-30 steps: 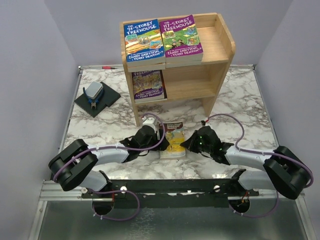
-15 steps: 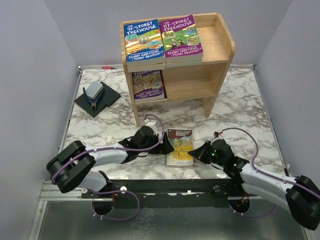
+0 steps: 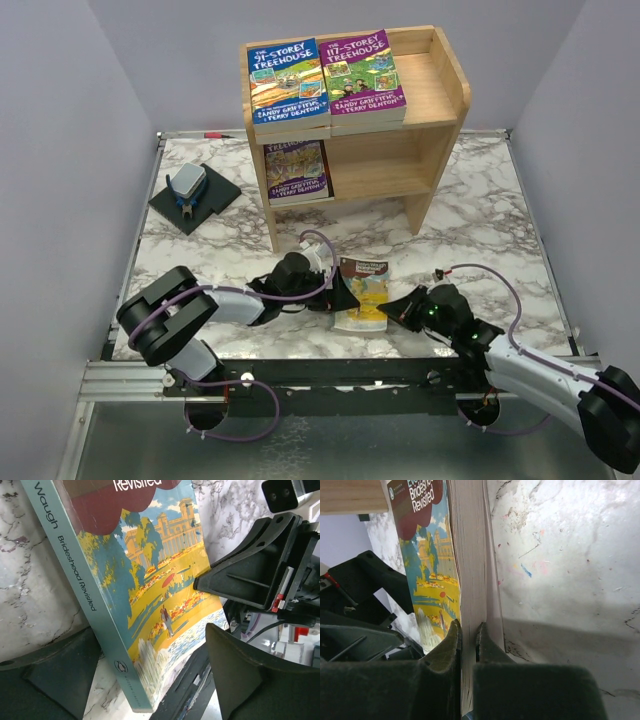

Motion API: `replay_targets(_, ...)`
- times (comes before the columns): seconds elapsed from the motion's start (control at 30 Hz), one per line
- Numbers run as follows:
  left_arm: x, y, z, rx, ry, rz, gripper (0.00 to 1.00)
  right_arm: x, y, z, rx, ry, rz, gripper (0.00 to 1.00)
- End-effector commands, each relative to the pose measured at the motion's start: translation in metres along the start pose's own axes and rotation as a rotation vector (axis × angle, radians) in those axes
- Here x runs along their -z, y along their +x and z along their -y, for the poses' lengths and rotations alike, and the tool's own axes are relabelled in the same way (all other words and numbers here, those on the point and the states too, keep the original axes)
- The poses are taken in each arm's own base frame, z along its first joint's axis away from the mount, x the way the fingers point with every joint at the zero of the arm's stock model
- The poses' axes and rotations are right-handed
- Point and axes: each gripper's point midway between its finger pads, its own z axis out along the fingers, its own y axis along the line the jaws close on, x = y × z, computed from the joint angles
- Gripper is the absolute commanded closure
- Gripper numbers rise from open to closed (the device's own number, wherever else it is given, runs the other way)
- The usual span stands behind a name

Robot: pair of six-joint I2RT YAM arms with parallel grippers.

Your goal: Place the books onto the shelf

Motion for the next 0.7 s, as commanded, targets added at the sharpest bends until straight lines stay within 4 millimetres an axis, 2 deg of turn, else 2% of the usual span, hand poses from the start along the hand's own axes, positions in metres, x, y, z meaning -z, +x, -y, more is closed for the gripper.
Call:
replay_targets(0.0,0.006,0.059,-0.037,0.1,-0.08,-0.186,0.18,0.005,0.024,0.049,-0.069,0.072,-0.063,1.0)
replay_targets(0.13,0.003,0.059,-0.029,0.114,-0.032,-0.192,0.31,0.005,0.023,0.048,-0.069,0.07,-0.058,1.0)
replay_targets(0.33,-0.002,0.06,-0.024,0.141,0.009,-0.203,0.59,0.004,0.022,0.048,-0.066,0.076,-0.055,1.0)
replay_targets(0.43,-0.003,0.059,-0.022,0.15,0.018,-0.195,0.76,0.004,0.023,0.047,-0.062,0.071,-0.059,1.0)
replay_targets(0.47,-0.002,0.058,-0.02,0.15,0.024,-0.19,0.85,0.004,0.022,0.046,-0.057,0.069,-0.06,1.0)
replay_targets(0.5,-0.002,0.056,-0.019,0.153,0.027,-0.182,0.98,0.004,0.023,0.046,-0.054,0.071,-0.062,1.0)
replay_targets(0.67,0.003,0.04,-0.002,0.134,0.067,-0.122,1.0,0.005,0.02,0.041,-0.035,0.077,-0.059,1.0)
